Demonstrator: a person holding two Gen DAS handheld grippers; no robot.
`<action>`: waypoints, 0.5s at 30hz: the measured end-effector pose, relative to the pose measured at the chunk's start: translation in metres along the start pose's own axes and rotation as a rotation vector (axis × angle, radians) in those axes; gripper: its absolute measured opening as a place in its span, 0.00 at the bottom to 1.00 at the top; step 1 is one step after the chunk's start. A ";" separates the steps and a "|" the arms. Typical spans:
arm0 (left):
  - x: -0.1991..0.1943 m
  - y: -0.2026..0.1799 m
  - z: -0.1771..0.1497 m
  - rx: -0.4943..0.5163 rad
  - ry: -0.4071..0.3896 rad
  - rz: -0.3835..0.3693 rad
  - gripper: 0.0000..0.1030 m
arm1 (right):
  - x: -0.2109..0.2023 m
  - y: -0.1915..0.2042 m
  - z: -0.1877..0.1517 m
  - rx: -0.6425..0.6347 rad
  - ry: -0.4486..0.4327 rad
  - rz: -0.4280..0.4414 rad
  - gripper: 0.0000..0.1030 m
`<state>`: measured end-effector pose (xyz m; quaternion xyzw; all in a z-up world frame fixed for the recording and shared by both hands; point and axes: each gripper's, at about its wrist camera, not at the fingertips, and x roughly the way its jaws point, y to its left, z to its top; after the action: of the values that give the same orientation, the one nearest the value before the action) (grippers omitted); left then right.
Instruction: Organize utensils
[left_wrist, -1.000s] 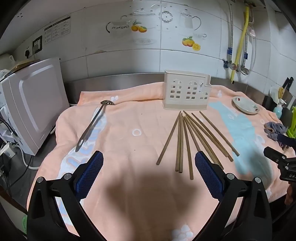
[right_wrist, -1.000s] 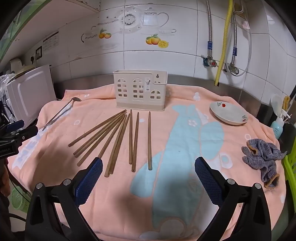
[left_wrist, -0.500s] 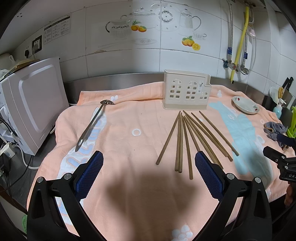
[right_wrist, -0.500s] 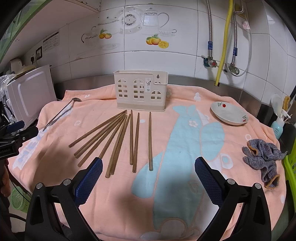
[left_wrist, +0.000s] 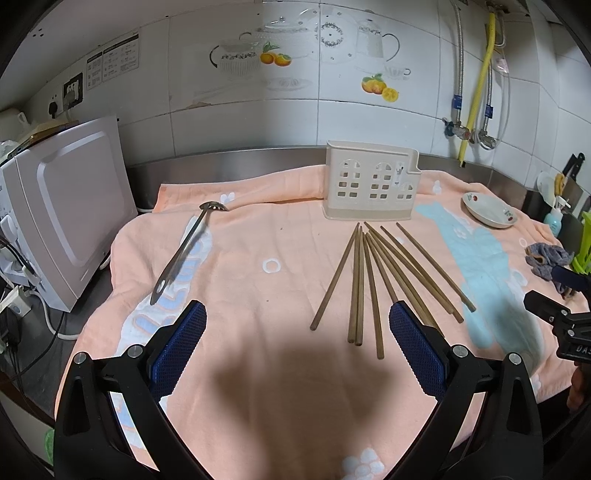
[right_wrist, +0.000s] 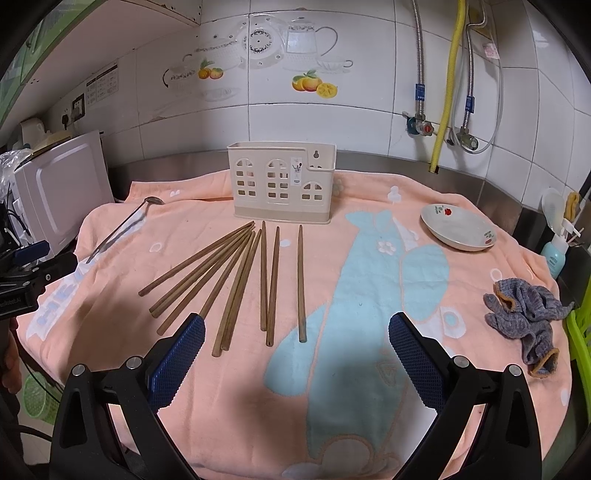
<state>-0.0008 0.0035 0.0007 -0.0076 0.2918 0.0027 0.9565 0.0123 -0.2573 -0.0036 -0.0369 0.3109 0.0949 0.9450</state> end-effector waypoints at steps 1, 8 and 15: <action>0.000 -0.001 0.001 0.000 0.000 0.000 0.95 | 0.000 0.000 0.000 -0.001 -0.001 -0.001 0.94; -0.002 -0.004 0.003 0.006 -0.006 -0.003 0.95 | -0.003 0.000 0.001 0.000 -0.005 -0.001 0.94; -0.002 -0.004 0.004 0.008 -0.010 -0.006 0.95 | -0.004 0.000 0.002 0.002 -0.007 0.000 0.94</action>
<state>-0.0007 -0.0006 0.0051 -0.0048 0.2871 -0.0010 0.9579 0.0100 -0.2578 0.0003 -0.0355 0.3076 0.0948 0.9461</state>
